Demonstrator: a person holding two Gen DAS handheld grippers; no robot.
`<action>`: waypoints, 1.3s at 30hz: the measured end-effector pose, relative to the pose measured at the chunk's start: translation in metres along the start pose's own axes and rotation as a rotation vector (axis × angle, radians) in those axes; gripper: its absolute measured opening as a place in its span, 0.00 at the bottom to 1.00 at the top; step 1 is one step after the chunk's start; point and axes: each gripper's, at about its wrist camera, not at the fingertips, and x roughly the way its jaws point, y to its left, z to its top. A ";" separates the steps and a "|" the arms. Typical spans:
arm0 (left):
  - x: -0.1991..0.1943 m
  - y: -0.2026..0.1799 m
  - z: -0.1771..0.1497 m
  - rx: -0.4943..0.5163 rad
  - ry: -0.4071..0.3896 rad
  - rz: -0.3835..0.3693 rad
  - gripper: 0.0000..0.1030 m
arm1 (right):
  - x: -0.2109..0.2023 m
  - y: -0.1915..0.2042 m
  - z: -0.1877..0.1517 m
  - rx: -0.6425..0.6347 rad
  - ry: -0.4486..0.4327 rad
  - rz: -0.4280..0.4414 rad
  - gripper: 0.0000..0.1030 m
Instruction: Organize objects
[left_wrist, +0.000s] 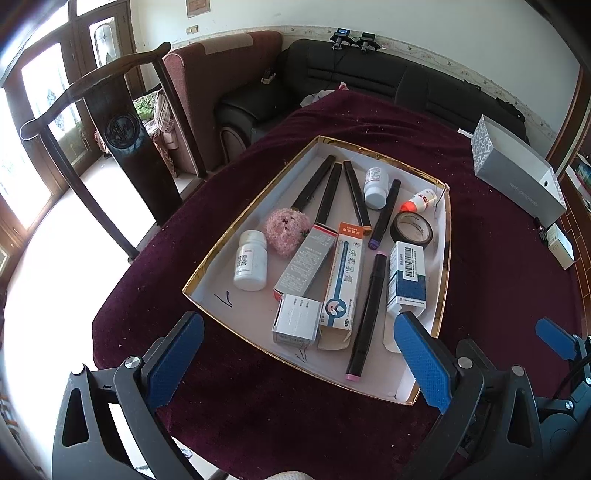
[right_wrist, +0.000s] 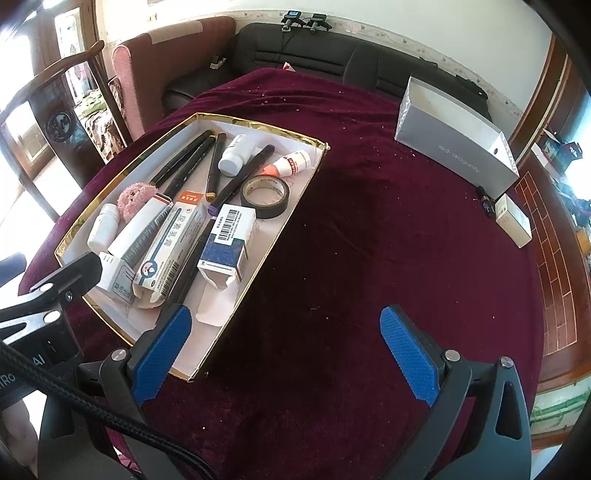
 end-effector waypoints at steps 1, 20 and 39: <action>0.001 -0.001 0.000 0.000 0.002 -0.002 0.98 | 0.000 0.000 0.000 0.001 0.000 -0.001 1.00; 0.012 -0.006 -0.002 -0.019 0.043 -0.006 0.98 | 0.006 -0.003 -0.002 -0.015 0.018 0.007 1.00; 0.025 -0.025 -0.003 -0.026 0.105 -0.026 0.98 | 0.013 -0.024 -0.009 0.014 0.048 0.004 1.00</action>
